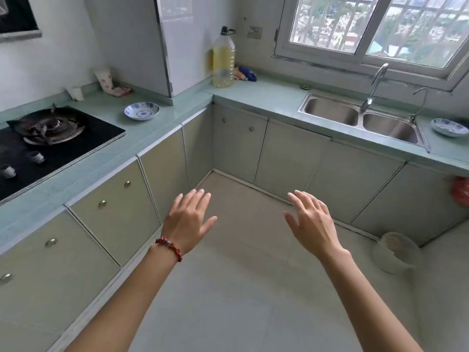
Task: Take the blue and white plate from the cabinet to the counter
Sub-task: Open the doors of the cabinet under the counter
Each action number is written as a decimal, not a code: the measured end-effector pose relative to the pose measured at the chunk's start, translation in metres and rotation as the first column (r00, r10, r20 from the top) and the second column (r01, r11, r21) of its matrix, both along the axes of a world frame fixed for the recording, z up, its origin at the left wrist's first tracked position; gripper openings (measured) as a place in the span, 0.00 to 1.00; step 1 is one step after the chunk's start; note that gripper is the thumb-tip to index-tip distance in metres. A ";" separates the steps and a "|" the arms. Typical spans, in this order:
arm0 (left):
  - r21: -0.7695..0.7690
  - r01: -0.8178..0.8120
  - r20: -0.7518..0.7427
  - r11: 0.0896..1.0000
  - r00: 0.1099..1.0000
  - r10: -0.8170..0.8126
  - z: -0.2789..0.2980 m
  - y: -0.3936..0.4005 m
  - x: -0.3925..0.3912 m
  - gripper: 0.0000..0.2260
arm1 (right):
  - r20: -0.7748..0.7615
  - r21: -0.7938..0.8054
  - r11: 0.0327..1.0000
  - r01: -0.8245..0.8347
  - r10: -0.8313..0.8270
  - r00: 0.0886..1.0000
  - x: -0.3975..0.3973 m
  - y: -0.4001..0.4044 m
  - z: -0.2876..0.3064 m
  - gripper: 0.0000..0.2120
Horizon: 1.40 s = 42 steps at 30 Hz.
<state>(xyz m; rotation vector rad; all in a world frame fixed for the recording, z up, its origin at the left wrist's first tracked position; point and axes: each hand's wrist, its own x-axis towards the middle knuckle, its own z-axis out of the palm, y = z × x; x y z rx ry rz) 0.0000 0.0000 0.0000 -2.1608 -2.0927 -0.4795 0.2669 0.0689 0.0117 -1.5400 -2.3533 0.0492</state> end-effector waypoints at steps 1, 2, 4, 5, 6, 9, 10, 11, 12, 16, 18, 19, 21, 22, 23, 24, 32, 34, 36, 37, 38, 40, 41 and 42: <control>-0.001 -0.026 0.008 1.000 1.000 0.026 -0.007 -0.004 0.000 0.24 | 0.005 -0.019 1.000 0.001 -0.001 1.000 -0.001 -0.004 -0.007 0.22; -0.017 -0.041 0.029 0.999 0.999 0.042 -0.010 -0.009 0.000 0.24 | 0.013 -0.024 1.000 -0.005 0.006 1.000 -0.003 -0.007 -0.010 0.22; -0.059 -0.082 0.032 0.995 0.996 0.084 -0.023 -0.026 -0.002 0.24 | 0.051 -0.071 0.997 -0.013 0.017 0.999 -0.005 -0.015 -0.023 0.23; -0.083 -0.097 0.034 0.992 0.994 0.100 -0.030 -0.033 -0.004 0.24 | 0.060 -0.087 0.996 -0.021 0.027 0.998 -0.007 -0.017 -0.028 0.24; -0.113 -0.114 0.035 0.987 0.992 0.118 -0.035 -0.040 -0.006 0.24 | 0.067 -0.097 0.995 -0.030 0.037 0.997 -0.008 -0.019 -0.032 0.24; -0.167 -0.183 0.007 0.969 0.982 0.187 -0.042 -0.060 -0.014 0.23 | 0.075 -0.098 0.992 -0.074 0.081 0.994 -0.017 -0.018 -0.036 0.24; -0.196 -0.208 0.006 0.958 0.977 0.213 -0.043 -0.067 -0.017 0.24 | 0.072 -0.095 0.991 -0.095 0.102 0.992 -0.022 -0.018 -0.038 0.24; -0.216 -0.234 0.013 0.948 0.970 0.242 -0.043 -0.074 -0.021 0.26 | 0.064 -0.088 0.989 -0.120 0.126 0.990 -0.028 -0.018 -0.038 0.23; -0.221 -0.260 0.019 0.940 0.963 0.270 -0.043 -0.081 -0.024 0.26 | 0.055 -0.075 0.985 -0.154 0.158 0.986 -0.035 -0.017 -0.039 0.23; -0.219 -0.389 0.041 0.895 0.913 0.406 -0.047 -0.115 -0.036 0.26 | 0.037 -0.055 0.947 -0.317 0.319 0.947 -0.072 -0.019 -0.041 0.22; -0.241 -0.456 0.041 0.856 0.877 0.479 -0.047 -0.135 -0.040 0.26 | 0.036 -0.066 0.917 -0.394 0.397 0.917 -0.093 -0.022 -0.044 0.22; -0.256 -0.491 0.041 0.833 0.855 0.517 -0.047 -0.146 -0.043 0.26 | 0.035 -0.078 0.899 -0.432 0.435 0.900 -0.105 -0.025 -0.045 0.22; -0.276 -0.563 0.050 0.779 0.801 0.597 -0.048 -0.169 -0.048 0.26 | 0.030 -0.101 0.855 -0.509 0.514 0.857 -0.130 -0.031 -0.048 0.23; -0.287 -0.601 0.059 0.746 0.766 0.640 -0.049 -0.182 -0.050 0.26 | 0.027 -0.112 0.830 -0.547 0.553 0.833 -0.143 -0.036 -0.049 0.23; -0.299 -0.638 0.066 0.710 0.728 0.682 -0.049 -0.194 -0.052 0.26 | 0.022 -0.124 0.803 -0.583 0.590 0.807 -0.156 -0.041 -0.051 0.23; -0.312 -0.673 0.066 0.670 0.689 0.722 -0.049 -0.207 -0.054 0.26 | 0.016 -0.133 0.773 -0.620 0.627 0.779 -0.169 -0.047 -0.052 0.23; -0.402 -0.844 0.066 0.356 0.361 0.930 -0.045 -0.315 -0.064 0.37 | 0.027 -0.194 0.460 -0.867 0.886 0.464 -0.268 -0.128 -0.061 0.23; -0.415 -0.866 0.057 0.278 0.280 0.958 -0.046 -0.341 -0.067 0.38 | 0.020 -0.197 0.381 -0.903 0.923 0.385 -0.290 -0.154 -0.062 0.23; -0.415 -0.886 0.044 0.207 0.207 0.977 -0.047 -0.368 -0.071 0.37 | 0.021 -0.195 0.307 -0.932 0.951 0.309 -0.310 -0.182 -0.062 0.22; -0.418 -0.891 0.040 0.176 0.176 0.984 -0.048 -0.382 -0.073 0.37 | 0.022 -0.196 0.268 -0.943 0.963 0.269 -0.321 -0.196 -0.063 0.22; -0.423 -0.894 0.034 0.147 0.147 0.989 -0.049 -0.396 -0.076 0.37 | 0.024 -0.200 0.231 -0.952 0.973 0.231 -0.332 -0.211 -0.064 0.23; -0.426 -0.899 0.023 0.099 0.099 0.995 -0.052 -0.426 -0.084 0.37 | 0.032 -0.205 0.174 -0.963 0.985 0.172 -0.353 -0.239 -0.067 0.23; -0.434 -0.898 0.019 0.080 0.079 0.997 -0.053 -0.441 -0.089 0.37 | 0.034 -0.206 0.157 -0.966 0.988 0.153 -0.363 -0.254 -0.068 0.23; -0.446 -0.893 0.014 0.059 0.059 0.998 -0.054 -0.456 -0.094 0.37 | 0.027 -0.206 0.146 -0.968 0.989 0.143 -0.373 -0.269 -0.069 0.23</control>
